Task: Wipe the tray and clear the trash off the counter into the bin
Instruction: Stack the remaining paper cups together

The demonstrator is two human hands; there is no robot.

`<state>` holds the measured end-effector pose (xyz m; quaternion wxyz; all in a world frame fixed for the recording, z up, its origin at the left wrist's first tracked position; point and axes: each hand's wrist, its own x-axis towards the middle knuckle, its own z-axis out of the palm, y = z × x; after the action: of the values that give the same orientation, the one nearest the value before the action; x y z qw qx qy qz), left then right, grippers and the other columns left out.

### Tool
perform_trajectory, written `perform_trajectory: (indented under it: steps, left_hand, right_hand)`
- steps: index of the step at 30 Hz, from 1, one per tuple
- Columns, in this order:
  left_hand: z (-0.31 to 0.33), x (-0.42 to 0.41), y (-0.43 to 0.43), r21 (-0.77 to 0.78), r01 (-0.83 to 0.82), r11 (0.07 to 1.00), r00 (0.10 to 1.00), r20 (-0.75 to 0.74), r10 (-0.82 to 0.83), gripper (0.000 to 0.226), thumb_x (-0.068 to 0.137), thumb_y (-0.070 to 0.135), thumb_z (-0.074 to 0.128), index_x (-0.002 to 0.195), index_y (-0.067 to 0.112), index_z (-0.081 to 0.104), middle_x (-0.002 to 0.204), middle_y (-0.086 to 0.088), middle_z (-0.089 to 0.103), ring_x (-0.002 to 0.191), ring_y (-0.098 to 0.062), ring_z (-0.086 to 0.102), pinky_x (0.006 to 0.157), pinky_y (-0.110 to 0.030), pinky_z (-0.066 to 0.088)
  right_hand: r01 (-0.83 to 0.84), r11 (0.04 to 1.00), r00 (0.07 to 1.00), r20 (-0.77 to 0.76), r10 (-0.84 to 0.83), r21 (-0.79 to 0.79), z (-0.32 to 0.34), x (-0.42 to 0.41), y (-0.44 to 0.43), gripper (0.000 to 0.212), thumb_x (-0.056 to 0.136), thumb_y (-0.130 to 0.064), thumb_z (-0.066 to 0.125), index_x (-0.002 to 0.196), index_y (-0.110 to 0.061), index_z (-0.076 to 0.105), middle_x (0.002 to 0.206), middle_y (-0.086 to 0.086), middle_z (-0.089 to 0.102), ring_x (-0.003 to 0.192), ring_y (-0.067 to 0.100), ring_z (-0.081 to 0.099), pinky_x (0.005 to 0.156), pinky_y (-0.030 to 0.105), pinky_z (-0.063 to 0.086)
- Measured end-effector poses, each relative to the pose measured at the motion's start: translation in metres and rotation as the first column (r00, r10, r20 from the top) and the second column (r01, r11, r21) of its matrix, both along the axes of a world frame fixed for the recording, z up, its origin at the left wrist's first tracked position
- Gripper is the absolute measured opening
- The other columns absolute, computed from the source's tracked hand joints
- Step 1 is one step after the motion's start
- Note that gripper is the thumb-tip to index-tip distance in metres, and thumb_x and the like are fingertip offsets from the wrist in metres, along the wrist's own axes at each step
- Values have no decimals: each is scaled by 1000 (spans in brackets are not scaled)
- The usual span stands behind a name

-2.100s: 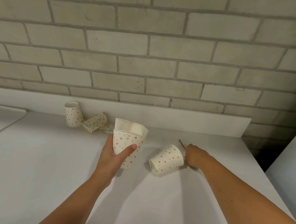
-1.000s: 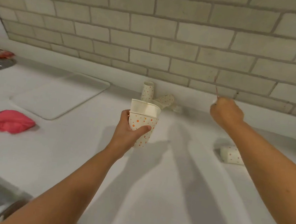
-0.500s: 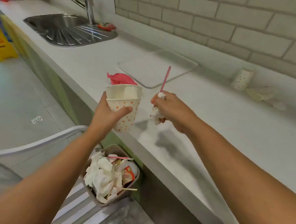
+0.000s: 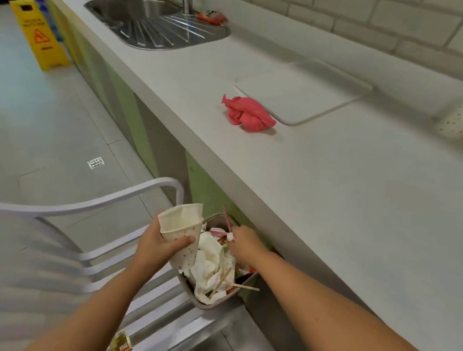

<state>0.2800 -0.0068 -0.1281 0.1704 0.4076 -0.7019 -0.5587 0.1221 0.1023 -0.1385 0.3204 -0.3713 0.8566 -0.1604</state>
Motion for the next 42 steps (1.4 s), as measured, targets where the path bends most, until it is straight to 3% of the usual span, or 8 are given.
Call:
perform_trajectory:
  steps: [8,12,19,25,29,32,36,42]
  left_hand:
    - [-16,2,-6,6,54,998,998,16,-55,60,66,17,84,114,27,49,105,9,60,101,-17,58,85,-38,53]
    - [-16,-5,-10,46,84,995,996,13,-85,63,63,20,85,114,29,48,108,6,60,102,-17,58,85,-37,53]
    - [-2,-30,-22,270,244,932,965,-162,-206,74,54,20,83,122,13,55,110,-8,70,102,-25,67,78,-31,57]
    - [1,-49,-29,399,356,845,932,-209,-295,79,60,11,80,130,11,45,120,-13,64,109,-28,63,85,-36,56]
    - [-8,-58,-28,491,331,806,944,-162,-289,64,78,-3,67,131,17,40,127,-10,58,118,-28,56,95,-42,50]
    - [-12,-57,-28,464,264,846,961,-46,-274,71,68,11,72,129,27,39,129,-6,52,122,-27,50,106,-47,39]
    - [-13,-50,-32,405,123,906,990,15,-141,88,83,5,65,149,21,9,136,-7,40,114,-21,47,90,-33,40]
    - [-10,-35,-44,316,122,941,988,52,-145,84,84,10,65,148,27,13,135,-7,41,113,-21,47,104,-39,38]
  right_hand:
    - [62,983,984,154,-89,173,-41,-15,-12,30,87,-16,53,114,-3,57,120,15,58,113,31,57,86,32,48]
    - [-9,982,990,140,-18,190,-31,-26,-20,69,85,-22,60,146,-9,30,150,13,32,134,29,39,102,34,40]
    - [54,979,792,605,79,-198,25,-24,-25,66,82,-1,62,139,-23,36,129,3,54,119,22,54,98,41,49]
    - [79,919,891,441,109,-387,42,-25,-16,72,73,-4,77,133,-16,40,112,-10,53,95,-2,52,67,6,49]
    - [130,889,952,307,13,-439,31,-14,-14,72,74,-14,78,131,-14,35,117,-2,51,105,12,52,75,16,47]
    - [-41,939,996,-83,14,-341,20,-4,-16,76,77,-27,72,138,-19,27,116,3,58,99,22,60,74,32,49]
    - [-166,984,851,-512,112,-61,-9,2,-14,88,84,-18,62,151,-17,4,120,8,57,97,25,61,75,33,45]
    - [-87,993,920,-376,113,86,-60,1,-8,87,89,-7,54,151,-22,-6,130,15,52,100,31,63,78,39,52]
